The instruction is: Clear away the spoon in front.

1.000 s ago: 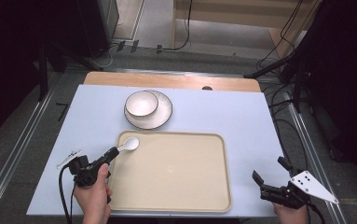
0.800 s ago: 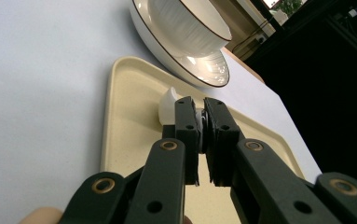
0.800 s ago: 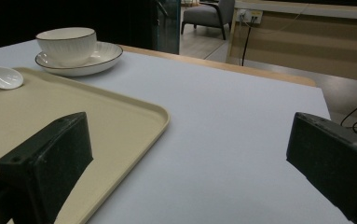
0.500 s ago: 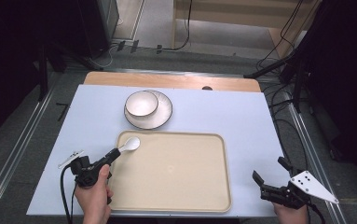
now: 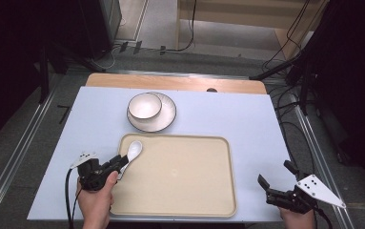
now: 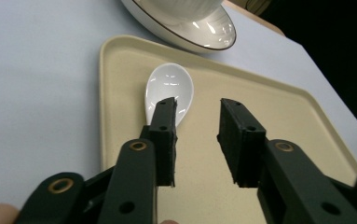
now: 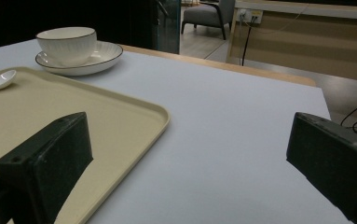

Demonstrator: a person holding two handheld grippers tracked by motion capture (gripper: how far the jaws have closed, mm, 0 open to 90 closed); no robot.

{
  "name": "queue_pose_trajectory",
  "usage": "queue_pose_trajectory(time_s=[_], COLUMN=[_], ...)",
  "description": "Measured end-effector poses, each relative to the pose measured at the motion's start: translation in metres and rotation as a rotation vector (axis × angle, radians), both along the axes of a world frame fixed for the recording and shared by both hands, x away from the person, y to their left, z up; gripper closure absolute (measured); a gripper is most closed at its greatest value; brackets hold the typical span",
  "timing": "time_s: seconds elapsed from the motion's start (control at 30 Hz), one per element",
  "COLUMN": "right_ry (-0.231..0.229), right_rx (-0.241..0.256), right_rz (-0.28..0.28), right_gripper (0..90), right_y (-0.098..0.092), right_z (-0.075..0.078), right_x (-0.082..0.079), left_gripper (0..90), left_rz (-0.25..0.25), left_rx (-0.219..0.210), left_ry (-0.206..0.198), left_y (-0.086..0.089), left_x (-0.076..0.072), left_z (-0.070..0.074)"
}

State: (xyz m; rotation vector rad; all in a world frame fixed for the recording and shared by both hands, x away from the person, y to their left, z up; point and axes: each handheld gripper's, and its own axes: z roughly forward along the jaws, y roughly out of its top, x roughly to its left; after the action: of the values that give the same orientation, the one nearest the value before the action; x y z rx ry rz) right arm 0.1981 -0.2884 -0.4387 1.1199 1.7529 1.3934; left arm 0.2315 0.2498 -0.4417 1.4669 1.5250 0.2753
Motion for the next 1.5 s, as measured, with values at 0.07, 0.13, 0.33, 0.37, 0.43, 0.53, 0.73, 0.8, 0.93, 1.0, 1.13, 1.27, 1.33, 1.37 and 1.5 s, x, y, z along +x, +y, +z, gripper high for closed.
queue_pose_trajectory(time_s=[0.07, 0.13, 0.33, 0.37, 0.43, 0.53, 0.73, 0.8, 0.93, 1.0, 1.13, 1.27, 1.33, 1.37, 1.5], right_ry=[0.000, 0.000, -0.002, -0.002, -0.006, -0.004, -0.002, -0.002, -0.008, -0.004, -0.003, -0.003, -0.004, 0.000, 0.000], right_rx=[0.001, -0.001, -0.001, -0.001, -0.001, -0.001, 0.002, 0.006, 0.003, 0.006, 0.005, 0.003, 0.001, 0.003, -0.003], right_rz=[-0.001, 0.003, 0.001, 0.001, 0.000, -0.002, -0.001, -0.002, 0.000, -0.001, 0.000, -0.001, -0.002, 0.000, 0.003], right_gripper=[0.2, 0.2, 0.2, 0.2, 0.2, 0.2, 0.2, 0.2, 0.2, 0.2, 0.2, 0.2, 0.2, 0.2, 0.2], right_y=[0.000, 0.001, 0.001, 0.001, 0.000, 0.000, -0.001, -0.001, -0.002, -0.002, -0.002, -0.001, -0.001, 0.000, 0.000], right_z=[0.000, 0.000, 0.001, 0.001, 0.001, 0.001, 0.000, 0.000, 0.000, 0.000, 0.000, 0.000, 0.000, 0.000, -0.001], right_x=[0.000, 0.000, 0.000, 0.000, 0.000, -0.001, -0.001, 0.000, 0.000, 0.000, 0.000, 0.000, 0.000, 0.000, 0.001], left_gripper=[75.9, 83.9, 90.0, 90.0, 90.0, 90.0, 90.0, 90.0, 90.0, 90.0, 90.0, 90.0, 90.0, 90.0, 90.0], left_rz=[-0.008, -0.034, -0.082, -0.082, -0.079, -0.083, -0.096, -0.082, -0.062, -0.049, -0.029, -0.016, -0.013, -0.010, -0.007], left_rx=[0.007, 0.028, 0.090, 0.090, 0.110, 0.120, 0.158, 0.169, 0.180, 0.184, 0.192, 0.177, 0.178, 0.184, 0.187], left_ry=[0.004, 0.016, 0.066, 0.066, 0.086, 0.102, 0.122, 0.128, 0.142, 0.147, 0.156, 0.181, 0.186, 0.193, 0.197], left_y=[-0.001, -0.006, -0.020, -0.020, -0.025, -0.031, -0.043, -0.045, -0.047, -0.045, -0.039, -0.032, -0.031, -0.029, -0.024], left_x=[0.002, 0.009, 0.028, 0.028, 0.040, 0.050, 0.060, 0.063, 0.066, 0.067, 0.068, 0.069, 0.069, 0.069, 0.069], left_z=[-0.001, -0.002, -0.004, -0.004, -0.008, -0.012, -0.016, -0.018, -0.021, -0.022, -0.022, -0.021, -0.020, -0.018, -0.017])
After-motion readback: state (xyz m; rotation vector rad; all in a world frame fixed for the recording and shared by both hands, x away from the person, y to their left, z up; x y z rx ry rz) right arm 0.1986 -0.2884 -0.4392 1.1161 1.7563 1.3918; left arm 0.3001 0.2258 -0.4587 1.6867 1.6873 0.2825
